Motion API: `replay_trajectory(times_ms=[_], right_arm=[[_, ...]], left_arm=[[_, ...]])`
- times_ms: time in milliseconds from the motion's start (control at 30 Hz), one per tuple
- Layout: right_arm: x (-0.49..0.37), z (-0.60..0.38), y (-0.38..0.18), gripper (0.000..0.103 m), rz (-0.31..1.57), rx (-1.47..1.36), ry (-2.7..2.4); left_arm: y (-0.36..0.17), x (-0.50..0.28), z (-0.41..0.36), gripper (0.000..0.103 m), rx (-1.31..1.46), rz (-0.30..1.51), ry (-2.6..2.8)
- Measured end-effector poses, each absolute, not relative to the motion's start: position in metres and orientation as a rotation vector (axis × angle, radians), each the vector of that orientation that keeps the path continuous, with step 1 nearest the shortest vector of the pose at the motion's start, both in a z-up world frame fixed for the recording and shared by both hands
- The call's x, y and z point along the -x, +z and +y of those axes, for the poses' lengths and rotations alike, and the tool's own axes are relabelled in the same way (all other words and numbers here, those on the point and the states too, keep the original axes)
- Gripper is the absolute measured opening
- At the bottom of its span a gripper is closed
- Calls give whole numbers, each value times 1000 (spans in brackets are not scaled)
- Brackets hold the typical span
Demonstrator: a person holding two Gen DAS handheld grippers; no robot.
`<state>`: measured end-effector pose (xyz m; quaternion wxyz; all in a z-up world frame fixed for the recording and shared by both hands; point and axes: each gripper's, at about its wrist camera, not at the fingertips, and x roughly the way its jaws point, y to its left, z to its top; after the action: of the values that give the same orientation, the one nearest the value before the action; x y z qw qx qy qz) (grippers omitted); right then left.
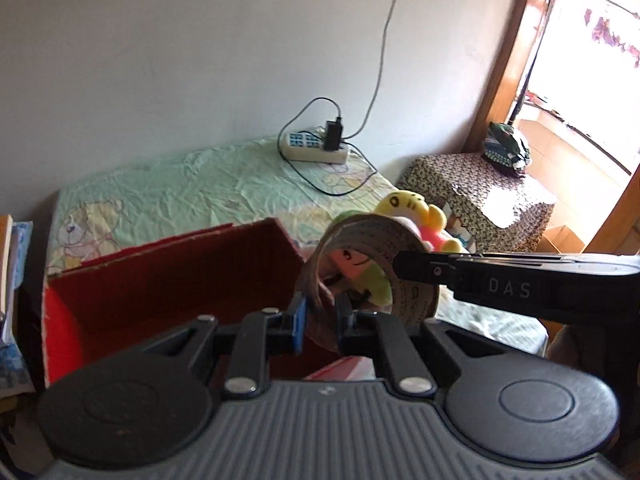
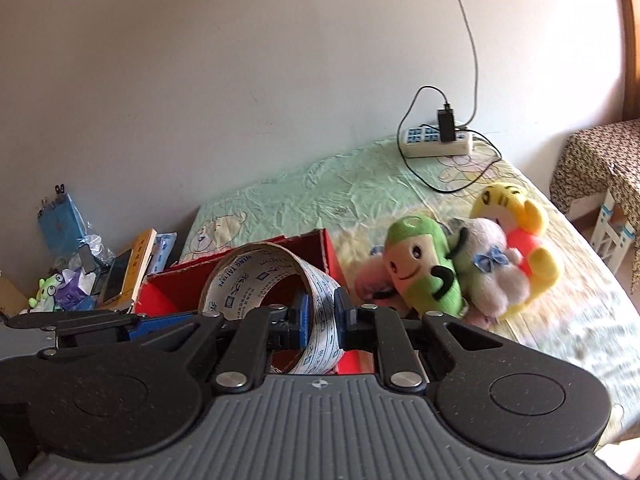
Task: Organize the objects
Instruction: 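Lift the tape roll with the right gripper and carry it over the red box, then lower the tape roll into the red box and open the right gripper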
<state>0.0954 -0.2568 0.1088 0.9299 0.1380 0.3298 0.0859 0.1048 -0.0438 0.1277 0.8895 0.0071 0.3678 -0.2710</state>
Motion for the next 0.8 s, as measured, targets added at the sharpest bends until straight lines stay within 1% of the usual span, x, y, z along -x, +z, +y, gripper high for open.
replay_trajectory(times_ms=[200, 500, 633, 800], right_arm=[[-143, -222, 95, 15, 747, -197, 262], [-211, -184, 47, 15, 951, -36, 340], [-230, -170, 29, 15, 1025, 69, 360], [-243, -161, 25, 17, 1053, 185, 405]], left_arm=[[106, -146, -18, 7, 7, 831, -463], [40, -209, -12, 8, 59, 1033, -364], [12, -225, -15, 8, 82, 1121, -336], [1, -235, -19, 8, 101, 1189, -313]])
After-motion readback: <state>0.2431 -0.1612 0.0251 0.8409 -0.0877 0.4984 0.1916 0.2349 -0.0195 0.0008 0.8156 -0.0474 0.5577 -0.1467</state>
